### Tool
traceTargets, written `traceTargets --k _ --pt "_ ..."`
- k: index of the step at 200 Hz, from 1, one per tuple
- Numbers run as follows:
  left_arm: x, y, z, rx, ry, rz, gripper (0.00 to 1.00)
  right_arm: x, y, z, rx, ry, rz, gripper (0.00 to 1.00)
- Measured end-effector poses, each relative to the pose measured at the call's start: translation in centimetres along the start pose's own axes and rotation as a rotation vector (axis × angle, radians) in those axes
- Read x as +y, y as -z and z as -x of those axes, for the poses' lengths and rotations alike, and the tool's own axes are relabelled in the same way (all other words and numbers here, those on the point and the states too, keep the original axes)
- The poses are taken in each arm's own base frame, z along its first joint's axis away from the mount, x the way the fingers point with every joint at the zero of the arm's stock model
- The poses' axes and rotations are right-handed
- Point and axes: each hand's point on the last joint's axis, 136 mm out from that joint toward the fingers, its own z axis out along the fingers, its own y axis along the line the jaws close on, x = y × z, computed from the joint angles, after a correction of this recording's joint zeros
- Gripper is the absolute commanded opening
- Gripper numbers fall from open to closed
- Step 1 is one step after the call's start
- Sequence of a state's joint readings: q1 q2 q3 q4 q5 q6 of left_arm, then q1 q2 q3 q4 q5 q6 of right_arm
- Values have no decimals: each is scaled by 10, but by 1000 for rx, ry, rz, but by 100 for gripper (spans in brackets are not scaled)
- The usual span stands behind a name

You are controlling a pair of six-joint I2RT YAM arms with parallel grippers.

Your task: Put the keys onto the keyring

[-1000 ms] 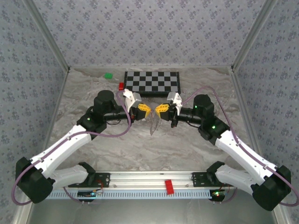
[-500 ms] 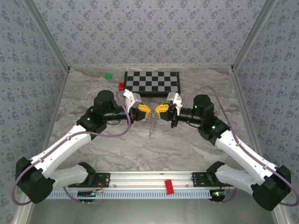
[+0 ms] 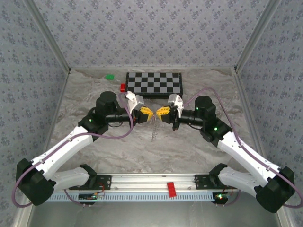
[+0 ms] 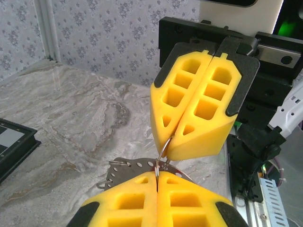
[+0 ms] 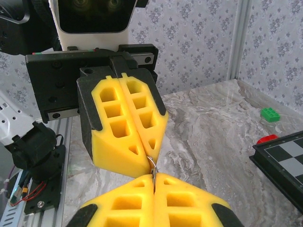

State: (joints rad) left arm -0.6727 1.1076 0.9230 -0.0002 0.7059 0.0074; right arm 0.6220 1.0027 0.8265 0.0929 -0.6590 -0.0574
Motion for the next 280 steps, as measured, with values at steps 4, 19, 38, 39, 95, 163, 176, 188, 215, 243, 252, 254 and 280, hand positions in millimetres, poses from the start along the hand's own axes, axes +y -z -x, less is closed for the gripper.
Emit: traceTargets --k 4,19,38,39,95,163,176,188,215,243,252,254,280 --pt "0 0 0 1 0 -3 0 0 0 0 1 -1 1 0" --pt "-1 -1 -1 5 0 -8 0 1 0 -1 2 -2 5 0" --pt "-1 -1 0 6 0 -8 0 1 0 -1 2 -2 5 0" --pt "-1 -1 0 6 0 -8 0 1 0 -1 2 -2 5 0" --pt "0 -2 -1 14 -3 7 0 -1 0 -2 11 -9 -8 0" --pt "3 -4 -4 27 -26 38 0 -20 5 -3 18 -68 -82 0" --pt "-3 -7 -6 34 -38 23 0 -24 5 -4 20 -82 -96 0" --pt "-6 -9 -8 43 -44 14 0 -26 5 -6 23 -94 -101 0" --pt "-5 -12 -12 60 -47 18 0 -28 3 -8 30 -108 -104 0" --pt "-1 -11 -12 60 -50 44 0 -28 2 -9 31 -108 -102 0" --pt "0 -11 -12 59 -50 47 0 -28 2 -8 31 -107 -101 0" --pt "0 -11 -11 59 -50 47 0 -27 2 -8 31 -106 -100 0" --pt "8 -6 -8 46 -44 61 0 -26 5 -4 19 -88 -101 0"
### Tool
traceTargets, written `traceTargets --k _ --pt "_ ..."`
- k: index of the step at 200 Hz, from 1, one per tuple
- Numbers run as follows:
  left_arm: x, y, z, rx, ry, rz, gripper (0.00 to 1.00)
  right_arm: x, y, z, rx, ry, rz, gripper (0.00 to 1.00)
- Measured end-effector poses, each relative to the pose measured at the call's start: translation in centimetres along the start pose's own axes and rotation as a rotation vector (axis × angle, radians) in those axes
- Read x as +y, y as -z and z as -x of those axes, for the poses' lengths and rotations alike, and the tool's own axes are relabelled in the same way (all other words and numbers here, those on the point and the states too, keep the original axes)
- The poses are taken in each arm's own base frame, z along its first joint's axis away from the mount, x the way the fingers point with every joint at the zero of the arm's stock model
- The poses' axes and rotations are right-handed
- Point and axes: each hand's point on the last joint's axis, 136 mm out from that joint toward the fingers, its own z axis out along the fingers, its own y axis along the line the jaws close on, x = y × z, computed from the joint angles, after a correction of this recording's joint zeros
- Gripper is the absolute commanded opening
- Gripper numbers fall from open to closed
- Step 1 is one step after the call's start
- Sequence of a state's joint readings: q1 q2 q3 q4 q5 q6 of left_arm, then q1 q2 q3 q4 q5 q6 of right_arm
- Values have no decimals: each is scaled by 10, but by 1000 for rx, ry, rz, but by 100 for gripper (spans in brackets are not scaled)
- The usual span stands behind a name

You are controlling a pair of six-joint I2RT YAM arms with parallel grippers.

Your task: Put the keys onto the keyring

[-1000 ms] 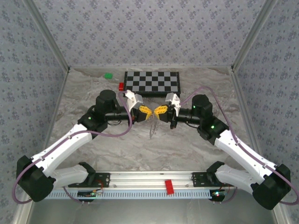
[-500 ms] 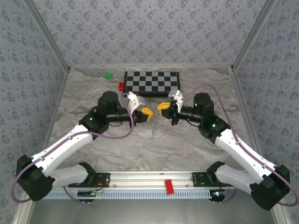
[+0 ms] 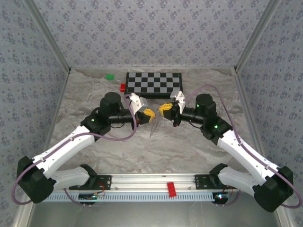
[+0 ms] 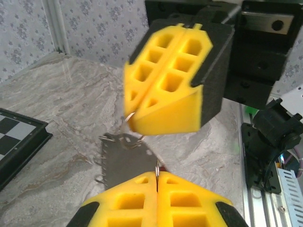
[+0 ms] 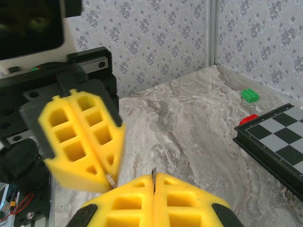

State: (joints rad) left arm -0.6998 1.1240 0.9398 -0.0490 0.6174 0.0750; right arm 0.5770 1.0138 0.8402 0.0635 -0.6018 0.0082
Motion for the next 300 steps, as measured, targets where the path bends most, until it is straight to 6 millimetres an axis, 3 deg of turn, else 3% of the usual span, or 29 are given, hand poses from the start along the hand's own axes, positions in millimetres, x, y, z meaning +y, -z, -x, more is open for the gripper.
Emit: traceTargets --k 26,60,162,300 --pt "11 6 5 -26 13 14 0 4 6 8 -33 37 0 0" --pt "6 7 7 -34 14 -21 0 7 6 16 -62 90 -1 0" --pt "4 11 12 -56 27 -56 0 19 -2 2 -47 233 -24 0" --pt "0 10 11 -54 29 -81 0 21 -3 4 -56 264 -32 0"
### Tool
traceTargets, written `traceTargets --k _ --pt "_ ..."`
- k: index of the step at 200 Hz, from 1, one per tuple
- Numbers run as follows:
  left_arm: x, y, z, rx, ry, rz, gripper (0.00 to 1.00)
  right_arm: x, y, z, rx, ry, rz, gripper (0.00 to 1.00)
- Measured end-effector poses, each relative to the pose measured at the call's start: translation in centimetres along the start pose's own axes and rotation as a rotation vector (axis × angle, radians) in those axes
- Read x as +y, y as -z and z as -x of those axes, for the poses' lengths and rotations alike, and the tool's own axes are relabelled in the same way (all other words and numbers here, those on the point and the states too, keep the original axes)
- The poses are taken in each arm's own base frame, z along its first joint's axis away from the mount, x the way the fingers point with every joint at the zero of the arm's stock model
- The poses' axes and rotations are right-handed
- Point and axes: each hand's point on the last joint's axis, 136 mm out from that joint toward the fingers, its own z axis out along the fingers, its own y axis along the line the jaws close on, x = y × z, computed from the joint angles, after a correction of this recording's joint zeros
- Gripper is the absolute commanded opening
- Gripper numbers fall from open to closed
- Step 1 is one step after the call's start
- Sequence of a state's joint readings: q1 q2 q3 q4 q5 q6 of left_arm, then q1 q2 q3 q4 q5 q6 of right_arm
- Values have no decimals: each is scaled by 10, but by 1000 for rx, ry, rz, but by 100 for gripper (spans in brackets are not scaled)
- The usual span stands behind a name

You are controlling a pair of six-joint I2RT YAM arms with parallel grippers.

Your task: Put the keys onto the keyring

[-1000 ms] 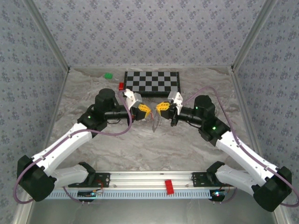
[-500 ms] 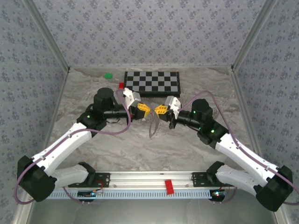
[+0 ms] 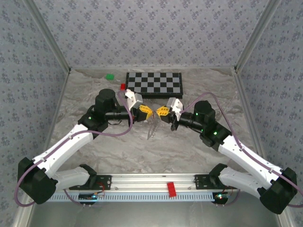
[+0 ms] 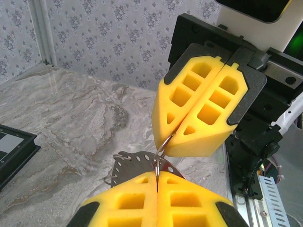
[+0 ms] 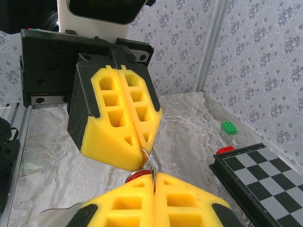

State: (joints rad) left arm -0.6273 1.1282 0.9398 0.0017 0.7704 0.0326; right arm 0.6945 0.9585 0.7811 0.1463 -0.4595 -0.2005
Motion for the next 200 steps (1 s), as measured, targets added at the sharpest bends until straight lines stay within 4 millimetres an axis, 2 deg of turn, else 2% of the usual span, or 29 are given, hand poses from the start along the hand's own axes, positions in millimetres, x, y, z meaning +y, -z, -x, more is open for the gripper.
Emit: traceTargets --k 96,200 --pt "9 3 5 -17 5 45 0 0 1 1 -5 2 -1 0" --pt "4 0 2 -9 14 3 0 0 1 3 -12 6 -3 0"
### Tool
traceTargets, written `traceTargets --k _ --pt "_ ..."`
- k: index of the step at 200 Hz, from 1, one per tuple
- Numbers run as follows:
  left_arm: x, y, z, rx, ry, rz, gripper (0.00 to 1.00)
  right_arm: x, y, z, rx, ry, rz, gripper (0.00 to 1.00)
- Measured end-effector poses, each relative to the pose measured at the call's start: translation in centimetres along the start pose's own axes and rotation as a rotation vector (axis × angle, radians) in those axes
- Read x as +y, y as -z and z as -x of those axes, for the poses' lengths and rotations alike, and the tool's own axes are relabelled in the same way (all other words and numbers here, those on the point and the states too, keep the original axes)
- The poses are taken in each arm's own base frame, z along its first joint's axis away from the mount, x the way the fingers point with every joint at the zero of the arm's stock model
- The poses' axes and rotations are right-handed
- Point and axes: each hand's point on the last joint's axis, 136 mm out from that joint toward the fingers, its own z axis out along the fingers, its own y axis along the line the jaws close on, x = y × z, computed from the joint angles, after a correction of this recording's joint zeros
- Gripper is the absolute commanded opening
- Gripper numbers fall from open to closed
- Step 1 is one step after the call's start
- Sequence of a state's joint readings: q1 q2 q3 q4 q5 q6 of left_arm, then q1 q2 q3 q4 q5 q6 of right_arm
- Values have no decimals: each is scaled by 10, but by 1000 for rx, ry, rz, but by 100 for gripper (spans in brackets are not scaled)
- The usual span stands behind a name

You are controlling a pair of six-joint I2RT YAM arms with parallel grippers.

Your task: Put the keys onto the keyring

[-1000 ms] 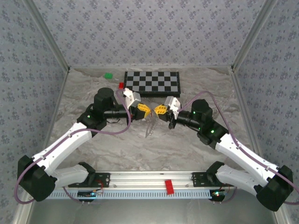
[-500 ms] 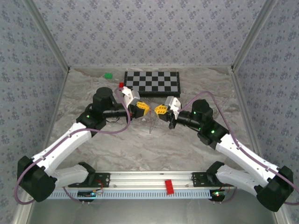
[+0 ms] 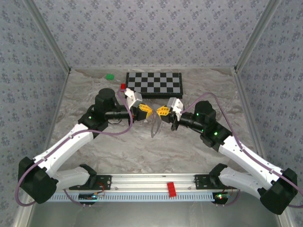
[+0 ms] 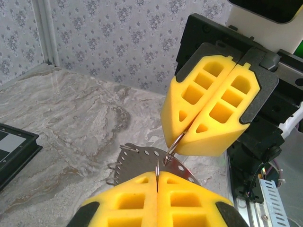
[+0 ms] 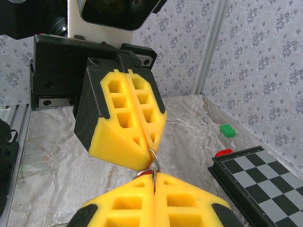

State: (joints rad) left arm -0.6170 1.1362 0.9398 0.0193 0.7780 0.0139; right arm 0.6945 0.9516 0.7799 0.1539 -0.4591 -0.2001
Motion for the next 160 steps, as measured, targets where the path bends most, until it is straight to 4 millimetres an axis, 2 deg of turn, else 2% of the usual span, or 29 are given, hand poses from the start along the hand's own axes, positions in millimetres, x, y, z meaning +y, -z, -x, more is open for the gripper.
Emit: traceTargets --k 160 --pt "-6 -1 -1 5 0 -27 0 0 -1 -1 3 -2 1 0"
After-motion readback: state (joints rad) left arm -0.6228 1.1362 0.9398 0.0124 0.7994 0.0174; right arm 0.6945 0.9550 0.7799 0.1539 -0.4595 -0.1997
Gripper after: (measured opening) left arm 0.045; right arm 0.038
